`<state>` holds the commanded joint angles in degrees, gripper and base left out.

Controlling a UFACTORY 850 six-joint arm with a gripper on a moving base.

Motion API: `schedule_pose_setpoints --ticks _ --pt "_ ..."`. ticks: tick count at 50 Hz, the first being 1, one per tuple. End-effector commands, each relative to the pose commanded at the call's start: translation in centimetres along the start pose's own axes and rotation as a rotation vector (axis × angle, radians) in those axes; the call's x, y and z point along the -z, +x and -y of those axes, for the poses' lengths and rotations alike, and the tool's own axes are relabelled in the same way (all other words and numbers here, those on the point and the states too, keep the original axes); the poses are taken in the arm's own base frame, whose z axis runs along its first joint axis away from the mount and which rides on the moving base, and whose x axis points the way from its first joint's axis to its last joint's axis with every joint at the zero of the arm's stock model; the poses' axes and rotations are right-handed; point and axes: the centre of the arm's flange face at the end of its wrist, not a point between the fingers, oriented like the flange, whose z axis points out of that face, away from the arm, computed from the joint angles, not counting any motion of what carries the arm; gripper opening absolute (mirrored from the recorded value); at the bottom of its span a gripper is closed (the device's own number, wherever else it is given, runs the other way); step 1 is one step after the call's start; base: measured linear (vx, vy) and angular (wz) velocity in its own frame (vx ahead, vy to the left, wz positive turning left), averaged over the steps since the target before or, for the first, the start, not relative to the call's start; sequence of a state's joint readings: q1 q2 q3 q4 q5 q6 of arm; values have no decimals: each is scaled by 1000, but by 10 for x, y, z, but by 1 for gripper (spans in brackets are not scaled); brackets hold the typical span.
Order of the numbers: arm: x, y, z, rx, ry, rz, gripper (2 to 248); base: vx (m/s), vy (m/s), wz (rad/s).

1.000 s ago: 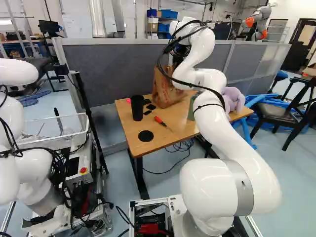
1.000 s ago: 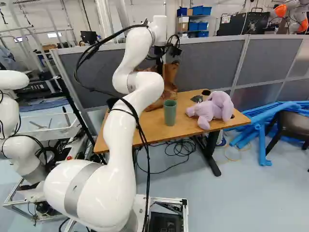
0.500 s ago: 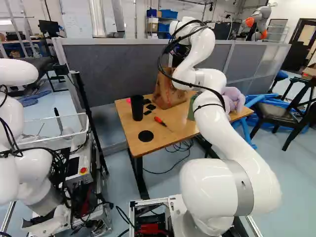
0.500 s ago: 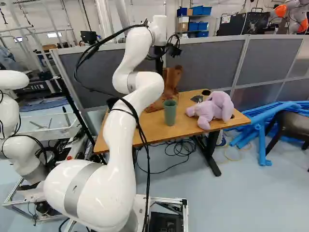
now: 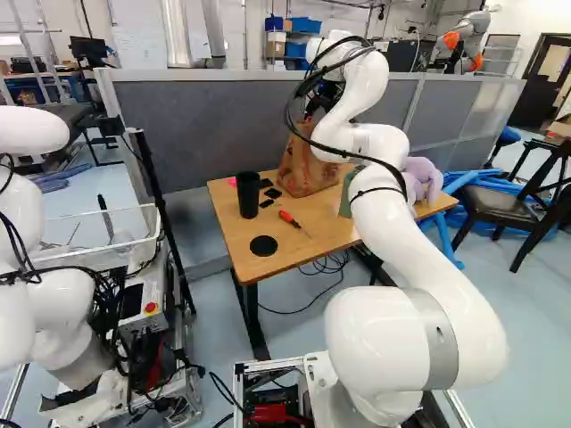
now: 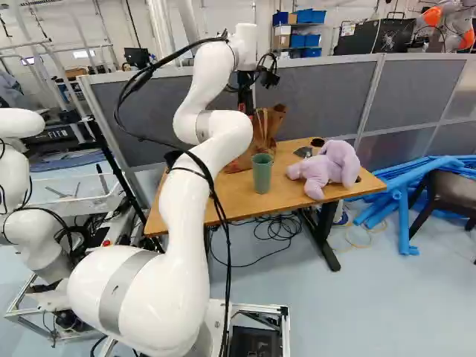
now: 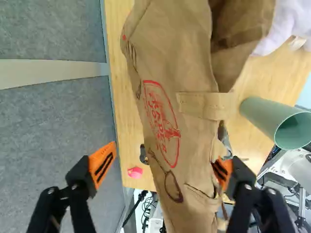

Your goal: Pick up the bag on the ground and place it on the table

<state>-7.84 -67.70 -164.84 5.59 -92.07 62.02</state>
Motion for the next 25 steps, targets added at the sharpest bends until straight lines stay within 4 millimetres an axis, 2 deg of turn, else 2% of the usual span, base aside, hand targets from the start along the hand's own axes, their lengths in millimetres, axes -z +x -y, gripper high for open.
schedule_pose_setpoints --ticks 1,25 --pt "0 0 0 0 0 0 246 0 0 0" --pt "32 -7 -6 4 40 -22 247 0 0 0"
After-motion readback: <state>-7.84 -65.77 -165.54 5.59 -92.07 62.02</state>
